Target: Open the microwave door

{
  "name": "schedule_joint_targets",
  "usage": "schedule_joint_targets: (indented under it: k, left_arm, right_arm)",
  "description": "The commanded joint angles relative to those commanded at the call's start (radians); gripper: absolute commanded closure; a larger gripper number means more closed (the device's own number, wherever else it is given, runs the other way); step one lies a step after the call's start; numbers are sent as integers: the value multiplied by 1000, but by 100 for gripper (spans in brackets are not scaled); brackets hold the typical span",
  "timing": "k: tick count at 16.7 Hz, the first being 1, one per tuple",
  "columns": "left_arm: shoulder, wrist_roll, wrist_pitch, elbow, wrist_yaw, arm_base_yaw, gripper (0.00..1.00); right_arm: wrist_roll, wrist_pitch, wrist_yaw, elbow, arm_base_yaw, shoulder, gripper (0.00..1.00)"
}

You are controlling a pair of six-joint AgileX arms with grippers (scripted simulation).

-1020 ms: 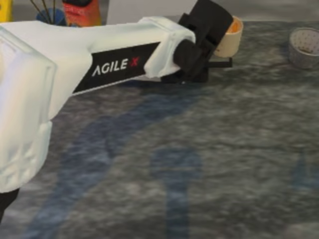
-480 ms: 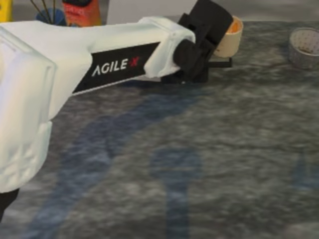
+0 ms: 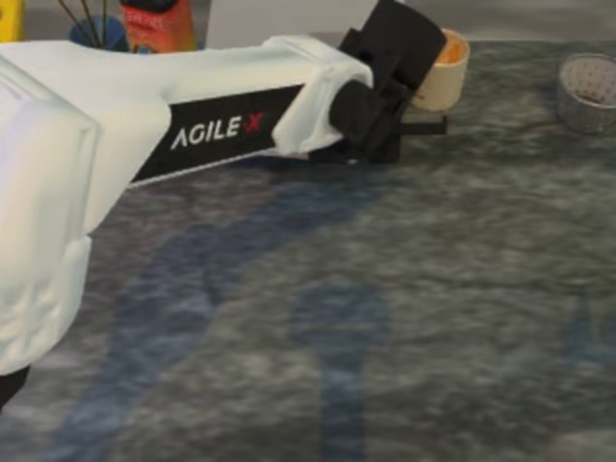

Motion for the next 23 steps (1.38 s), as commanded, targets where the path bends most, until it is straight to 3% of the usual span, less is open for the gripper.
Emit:
schedule_joint_targets:
  k: [23]
  left_arm:
    - [-25, 30, 27, -44, 15, 6, 100]
  right_arm:
    - [0, 0, 0, 0, 0, 0, 0]
